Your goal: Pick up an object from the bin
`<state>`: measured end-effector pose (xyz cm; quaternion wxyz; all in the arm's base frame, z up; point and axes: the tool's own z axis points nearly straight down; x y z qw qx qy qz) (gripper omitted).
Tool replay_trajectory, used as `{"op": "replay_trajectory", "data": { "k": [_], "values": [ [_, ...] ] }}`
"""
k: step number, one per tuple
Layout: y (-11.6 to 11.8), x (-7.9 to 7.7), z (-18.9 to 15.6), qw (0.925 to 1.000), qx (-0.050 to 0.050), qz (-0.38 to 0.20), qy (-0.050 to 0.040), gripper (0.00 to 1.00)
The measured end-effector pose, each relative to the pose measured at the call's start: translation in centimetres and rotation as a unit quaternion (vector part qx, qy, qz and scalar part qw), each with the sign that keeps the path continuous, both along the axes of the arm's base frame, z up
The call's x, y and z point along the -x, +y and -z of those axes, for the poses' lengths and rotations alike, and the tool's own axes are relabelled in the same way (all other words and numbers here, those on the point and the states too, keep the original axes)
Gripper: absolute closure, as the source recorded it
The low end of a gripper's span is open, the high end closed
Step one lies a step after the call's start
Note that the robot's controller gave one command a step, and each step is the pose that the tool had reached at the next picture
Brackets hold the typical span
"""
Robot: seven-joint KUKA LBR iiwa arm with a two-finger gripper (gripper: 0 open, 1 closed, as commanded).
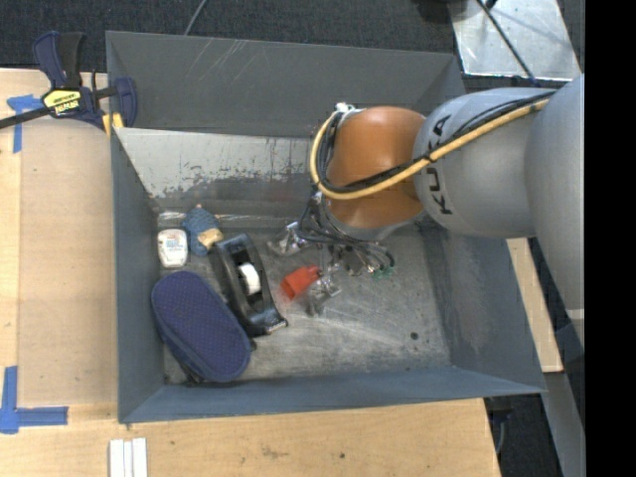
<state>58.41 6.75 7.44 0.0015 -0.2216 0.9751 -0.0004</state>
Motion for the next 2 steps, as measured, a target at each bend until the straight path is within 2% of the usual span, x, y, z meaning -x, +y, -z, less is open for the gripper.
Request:
{"op": "replay_trajectory", "data": {
  "k": [1,2],
  "values": [
    [-0.02,-0.16,-0.28,1.0,0.0,0.001,-0.0002,0.0],
    [0.11,-0.46,-0.55,1.0,-0.002,0.002,-0.0058,1.0]
  ]
}}
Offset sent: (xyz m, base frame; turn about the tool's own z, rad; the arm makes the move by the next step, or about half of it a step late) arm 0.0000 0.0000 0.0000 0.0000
